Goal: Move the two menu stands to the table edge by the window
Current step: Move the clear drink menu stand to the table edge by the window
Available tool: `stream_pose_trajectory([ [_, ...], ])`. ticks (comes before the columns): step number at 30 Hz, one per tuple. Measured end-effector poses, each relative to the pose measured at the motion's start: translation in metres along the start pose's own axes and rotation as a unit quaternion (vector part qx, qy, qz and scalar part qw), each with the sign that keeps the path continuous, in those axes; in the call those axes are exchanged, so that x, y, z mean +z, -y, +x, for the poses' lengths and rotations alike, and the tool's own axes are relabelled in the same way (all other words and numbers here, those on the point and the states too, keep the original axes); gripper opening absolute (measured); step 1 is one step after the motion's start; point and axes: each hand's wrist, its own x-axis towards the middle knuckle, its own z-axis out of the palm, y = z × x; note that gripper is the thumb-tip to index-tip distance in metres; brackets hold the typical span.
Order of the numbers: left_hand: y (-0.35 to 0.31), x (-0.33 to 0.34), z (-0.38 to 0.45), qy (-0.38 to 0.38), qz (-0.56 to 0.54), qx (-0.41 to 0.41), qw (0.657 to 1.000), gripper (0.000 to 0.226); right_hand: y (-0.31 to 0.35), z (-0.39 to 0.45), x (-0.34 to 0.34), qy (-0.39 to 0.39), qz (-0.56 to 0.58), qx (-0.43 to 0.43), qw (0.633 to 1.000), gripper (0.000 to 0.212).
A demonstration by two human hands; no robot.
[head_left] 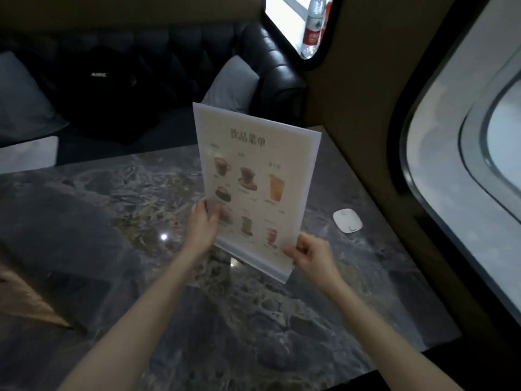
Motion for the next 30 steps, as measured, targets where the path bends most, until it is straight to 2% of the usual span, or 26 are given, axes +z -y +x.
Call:
stream_pose_trajectory([
  [3,-0.020,0.032,0.009,0.033,-0.022,0.027,0.999,0.022,-0.015,-0.005,-0.019,-0.056,-0.035,-0.010,0.998,0.016],
  [6,-0.043,0.067,0.013,0.063,-0.053,0.046,0.996,0.033,-0.030,-0.012,-0.040,-0.112,-0.066,-0.036,0.991,0.008],
  [13,-0.101,0.146,0.011,0.160,-0.099,0.087,0.978,0.037,-0.064,-0.031,-0.094,-0.210,-0.057,-0.018,0.976,0.015],
  [16,-0.118,0.176,0.009,0.194,-0.095,0.089,0.972,0.047,-0.078,-0.037,-0.116,-0.233,-0.041,-0.007,0.971,0.014],
  [24,-0.162,0.241,0.003,0.244,-0.056,0.136,0.959,0.047,-0.109,-0.047,-0.159,-0.276,-0.033,0.027,0.960,0.008],
  [28,-0.174,0.262,0.000,0.283,-0.070,0.143,0.946,0.025,-0.122,-0.050,-0.167,-0.309,-0.015,0.043,0.950,0.011],
  [30,-0.179,0.269,-0.001,0.299,-0.065,0.148,0.940,0.037,-0.127,-0.048,-0.169,-0.326,-0.016,0.050,0.944,0.017],
])
